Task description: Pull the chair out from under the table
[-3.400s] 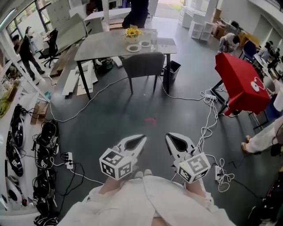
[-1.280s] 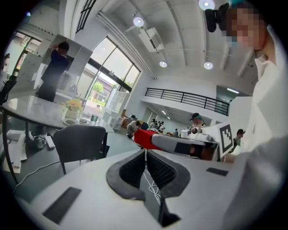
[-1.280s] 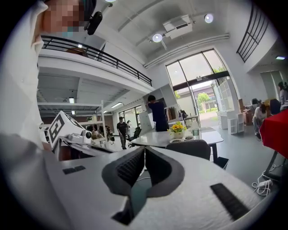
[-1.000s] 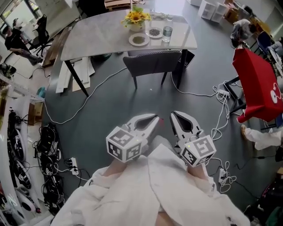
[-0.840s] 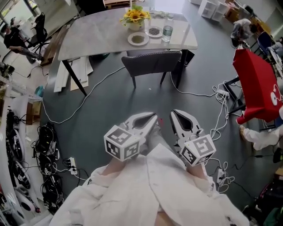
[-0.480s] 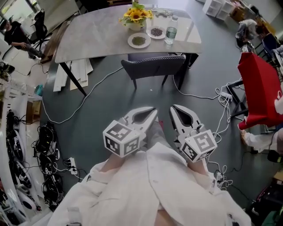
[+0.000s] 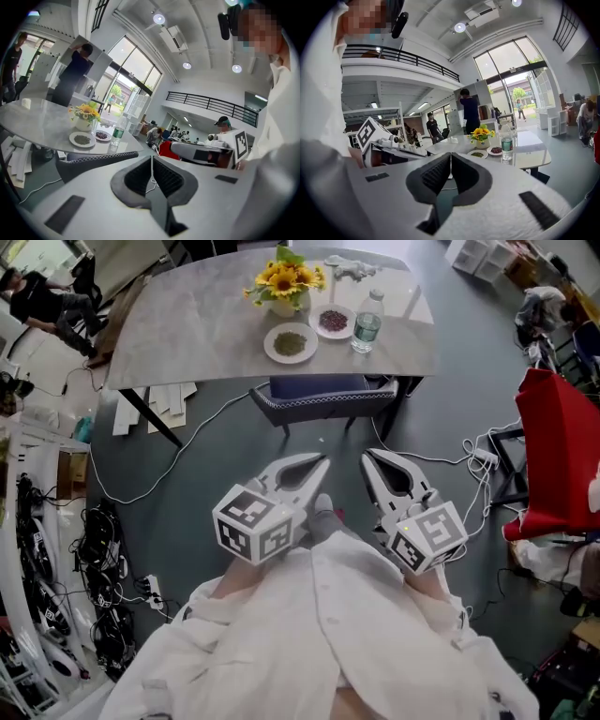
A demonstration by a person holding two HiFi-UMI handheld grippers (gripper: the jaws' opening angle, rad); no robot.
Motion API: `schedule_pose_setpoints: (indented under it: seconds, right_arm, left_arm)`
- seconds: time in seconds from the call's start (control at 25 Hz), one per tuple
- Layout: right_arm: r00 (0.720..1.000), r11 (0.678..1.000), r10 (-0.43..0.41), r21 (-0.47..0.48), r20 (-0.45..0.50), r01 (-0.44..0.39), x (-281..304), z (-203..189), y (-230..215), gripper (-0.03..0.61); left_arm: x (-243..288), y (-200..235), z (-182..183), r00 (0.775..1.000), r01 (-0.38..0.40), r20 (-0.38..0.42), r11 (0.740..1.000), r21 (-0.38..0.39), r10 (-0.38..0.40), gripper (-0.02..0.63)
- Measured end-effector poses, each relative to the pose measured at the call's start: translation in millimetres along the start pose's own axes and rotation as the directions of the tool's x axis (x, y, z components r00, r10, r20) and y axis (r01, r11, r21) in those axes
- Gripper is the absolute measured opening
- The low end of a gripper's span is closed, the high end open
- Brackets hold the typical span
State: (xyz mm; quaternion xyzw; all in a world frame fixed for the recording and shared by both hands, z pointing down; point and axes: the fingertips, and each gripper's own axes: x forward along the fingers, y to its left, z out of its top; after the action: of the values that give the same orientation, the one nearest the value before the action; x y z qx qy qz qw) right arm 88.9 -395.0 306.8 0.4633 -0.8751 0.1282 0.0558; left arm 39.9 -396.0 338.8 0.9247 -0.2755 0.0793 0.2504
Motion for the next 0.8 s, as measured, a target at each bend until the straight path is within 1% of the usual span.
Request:
schedule_pose_setpoints:
  seconds: [0.16, 0.4, 0.52, 0.6, 0.68, 0.8]
  right_arm:
    - [0.999, 0.999, 0.04, -0.013, -0.009, -0.04, 24, 10, -31, 0.005]
    - [0.996, 0.995, 0.085, -0.044, -0.029, -0.086, 53, 15, -68, 0.005]
    - [0.994, 0.994, 0.1, -0.049, -0.039, -0.102, 61, 14, -83, 0.005]
    - [0.993, 0.993, 0.107, -0.047, -0.056, -0.11, 65, 11, -90, 0.005]
    - [0.991, 0.993, 0.113, -0.039, -0.064, -0.116, 69, 10, -96, 0.005]
    - [0.991, 0.992, 0.116, -0.032, -0.064, -0.119, 74, 10, -101, 0.005]
  left_arm:
    - [33, 21, 25, 1.0, -0.018, 0.016, 1.0, -0.001, 0.018, 0.025]
    - [78, 41, 41, 1.0, -0.026, -0.004, 1.0, 0.009, 0.026, 0.025]
    - [94, 49, 45, 1.0, -0.03, 0.001, 1.0, 0.005, 0.03, 0.025]
    - [102, 53, 43, 0.999, -0.038, 0.0, 0.999, -0.017, 0.038, 0.025]
    - [105, 56, 40, 0.999, -0.048, -0.004, 0.998, -0.038, 0.048, 0.025]
    - [106, 65, 43, 0.997, -0.071, -0.003, 0.997, -0.04, 0.071, 0.025]
